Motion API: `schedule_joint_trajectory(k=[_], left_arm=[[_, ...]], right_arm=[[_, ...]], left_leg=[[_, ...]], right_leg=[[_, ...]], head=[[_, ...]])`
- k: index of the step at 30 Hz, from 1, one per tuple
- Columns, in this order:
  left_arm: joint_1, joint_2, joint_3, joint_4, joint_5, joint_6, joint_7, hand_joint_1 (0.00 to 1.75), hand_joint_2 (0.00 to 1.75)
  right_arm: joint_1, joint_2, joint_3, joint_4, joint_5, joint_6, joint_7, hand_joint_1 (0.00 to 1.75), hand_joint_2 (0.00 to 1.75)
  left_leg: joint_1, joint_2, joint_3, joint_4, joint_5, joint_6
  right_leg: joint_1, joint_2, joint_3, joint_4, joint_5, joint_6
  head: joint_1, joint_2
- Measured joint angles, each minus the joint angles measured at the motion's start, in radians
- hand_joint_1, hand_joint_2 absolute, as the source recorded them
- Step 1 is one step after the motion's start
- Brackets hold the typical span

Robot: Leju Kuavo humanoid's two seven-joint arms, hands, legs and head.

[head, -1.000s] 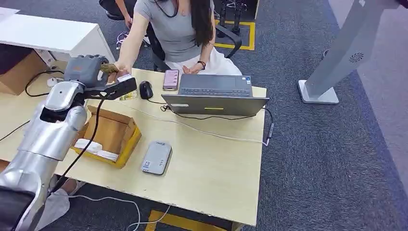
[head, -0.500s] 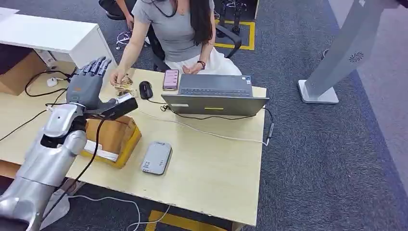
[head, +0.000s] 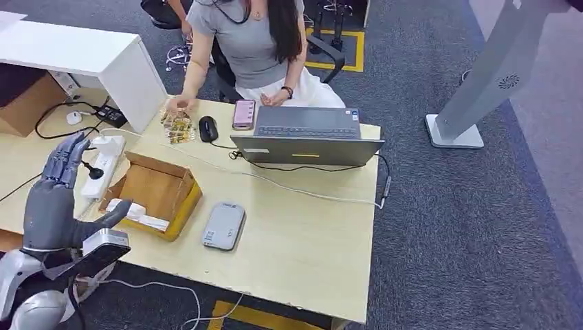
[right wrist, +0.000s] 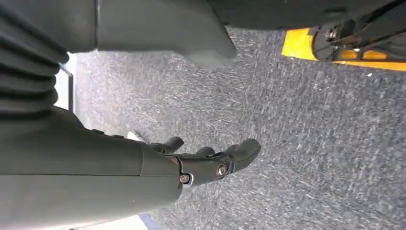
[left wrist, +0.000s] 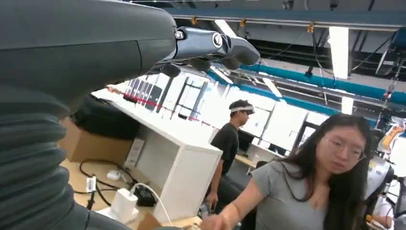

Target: Pass the card to the sensor for recognition and then transmit it.

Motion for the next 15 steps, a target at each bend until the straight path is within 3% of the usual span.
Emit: schedule_joint_trajectory(k=[2,4,7,9,10,13,15], left_arm=[[0.053,-0.022,0.047,-0.039,0.063,0.009,-0.022,0.00,1.75],[0.131,-0.082,0.135,-0.100,0.219,-0.012,-0.111,0.00,1.75],[0.170,-0.245,0.352,-0.169,0.506,-0.155,-0.273,0.00,1.75],[0.110,-0.381,0.573,-0.177,0.724,-0.305,-0.343,0.00,1.75],[0.077,-0.428,0.662,-0.172,0.818,-0.327,-0.356,0.00,1.75],[0.001,-0.557,0.911,-0.074,1.038,-0.247,-0.325,0.00,1.75],[0.010,-0.615,0.972,0.004,1.197,-0.097,-0.307,0.00,1.75]], right_arm=[[-0.002,0.003,-0.003,-0.001,-0.004,-0.008,-0.009,0.00,0.00],[0.000,0.006,-0.005,-0.001,-0.007,-0.023,-0.022,0.00,0.00],[0.003,0.010,-0.009,-0.001,-0.018,-0.043,-0.048,0.00,0.00],[0.002,0.012,-0.015,-0.001,-0.017,-0.051,-0.068,0.00,0.00],[0.001,0.013,-0.016,-0.001,-0.017,-0.052,-0.076,0.00,0.00],[-0.006,0.013,-0.021,-0.005,-0.016,-0.048,-0.081,0.00,0.00],[-0.012,0.013,-0.021,-0.006,-0.013,-0.037,-0.070,0.00,0.00]], left_leg=[[0.000,0.001,0.001,0.000,0.000,0.000],[0.000,0.002,0.003,0.000,0.000,0.000],[0.000,-0.002,0.001,0.000,-0.001,0.001],[0.000,-0.003,0.000,0.000,0.000,0.001],[0.000,-0.003,0.001,0.000,-0.001,0.002],[-0.001,-0.003,0.003,0.000,-0.001,0.002],[0.000,-0.002,0.004,0.000,-0.001,0.001]], right_leg=[[0.000,0.001,0.002,0.000,0.001,0.000],[0.000,0.004,0.002,0.000,0.001,0.000],[0.000,-0.001,0.002,-0.002,0.000,0.000],[0.000,-0.004,0.002,-0.002,0.000,0.000],[0.000,-0.004,0.003,-0.002,0.000,0.000],[-0.001,-0.003,0.003,-0.002,0.000,0.000],[-0.001,-0.002,0.002,-0.002,0.000,0.000]], head=[[-0.001,0.000],[-0.001,0.000],[-0.001,0.000],[0.000,0.000],[0.001,0.000],[0.000,0.000],[0.000,0.000]])
